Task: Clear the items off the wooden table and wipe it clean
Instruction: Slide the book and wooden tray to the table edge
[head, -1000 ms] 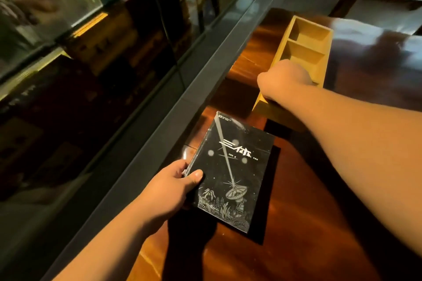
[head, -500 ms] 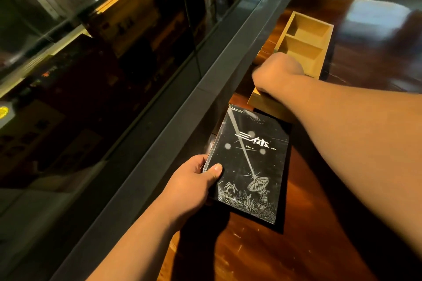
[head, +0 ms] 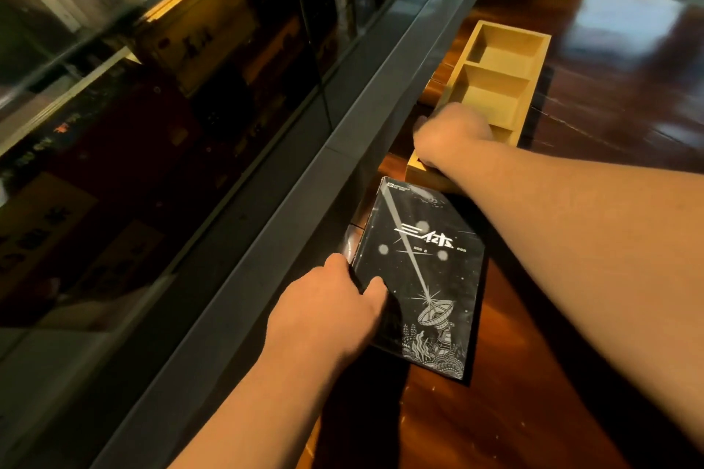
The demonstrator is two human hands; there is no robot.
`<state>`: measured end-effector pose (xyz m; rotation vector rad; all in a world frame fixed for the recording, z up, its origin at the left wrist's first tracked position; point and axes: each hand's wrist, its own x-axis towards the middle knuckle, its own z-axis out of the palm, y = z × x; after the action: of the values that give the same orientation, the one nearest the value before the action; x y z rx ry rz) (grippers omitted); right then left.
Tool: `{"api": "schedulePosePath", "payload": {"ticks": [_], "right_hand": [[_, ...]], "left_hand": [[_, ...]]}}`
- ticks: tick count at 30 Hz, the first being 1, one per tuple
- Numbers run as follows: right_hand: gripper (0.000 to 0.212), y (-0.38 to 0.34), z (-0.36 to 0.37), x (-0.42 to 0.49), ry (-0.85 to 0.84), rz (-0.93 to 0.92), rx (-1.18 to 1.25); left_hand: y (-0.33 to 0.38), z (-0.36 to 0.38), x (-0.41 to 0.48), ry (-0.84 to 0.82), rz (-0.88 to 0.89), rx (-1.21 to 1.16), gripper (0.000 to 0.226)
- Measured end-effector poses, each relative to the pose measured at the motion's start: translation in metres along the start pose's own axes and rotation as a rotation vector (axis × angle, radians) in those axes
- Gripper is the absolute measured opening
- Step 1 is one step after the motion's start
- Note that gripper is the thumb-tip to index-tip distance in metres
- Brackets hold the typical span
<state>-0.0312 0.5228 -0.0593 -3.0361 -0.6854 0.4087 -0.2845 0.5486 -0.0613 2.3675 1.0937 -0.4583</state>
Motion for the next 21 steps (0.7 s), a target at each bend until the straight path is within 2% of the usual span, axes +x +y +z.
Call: {"api": "schedulePosePath", "payload": {"ticks": [2,3,6,10,13,17,21], "right_hand": [[0.015,0.006,-0.003,-0.001,0.036,0.03,0.213],[0.022,0.01,-0.002,-0.002,0.07,0.02,0.271],[0.045,0.02,-0.007,-0.018,0.111,-0.09,0.174],[0.034,0.051,-0.016,-0.049,0.122,-0.313,0.242],[0.028,0.084,-0.024,-0.07,0.193,-0.456,0.239],[0.055,0.151,-0.041,-0.098,0.346,-0.478,0.263],[0.072,0.248,-0.061,-0.129,0.408,-0.369,0.244]], "left_hand": [[0.005,-0.003,-0.002,0.054,0.011,0.086,0.054],[0.007,-0.004,-0.003,0.069,0.021,0.112,0.055],[0.013,-0.01,0.0,0.112,0.066,0.189,0.053],[0.029,-0.018,0.003,0.163,0.139,0.275,0.055],[0.053,-0.024,0.003,0.231,0.235,0.299,0.071],[0.11,-0.027,-0.006,0.333,0.408,0.283,0.08],[0.196,-0.023,-0.027,0.348,0.595,0.273,0.085]]}}
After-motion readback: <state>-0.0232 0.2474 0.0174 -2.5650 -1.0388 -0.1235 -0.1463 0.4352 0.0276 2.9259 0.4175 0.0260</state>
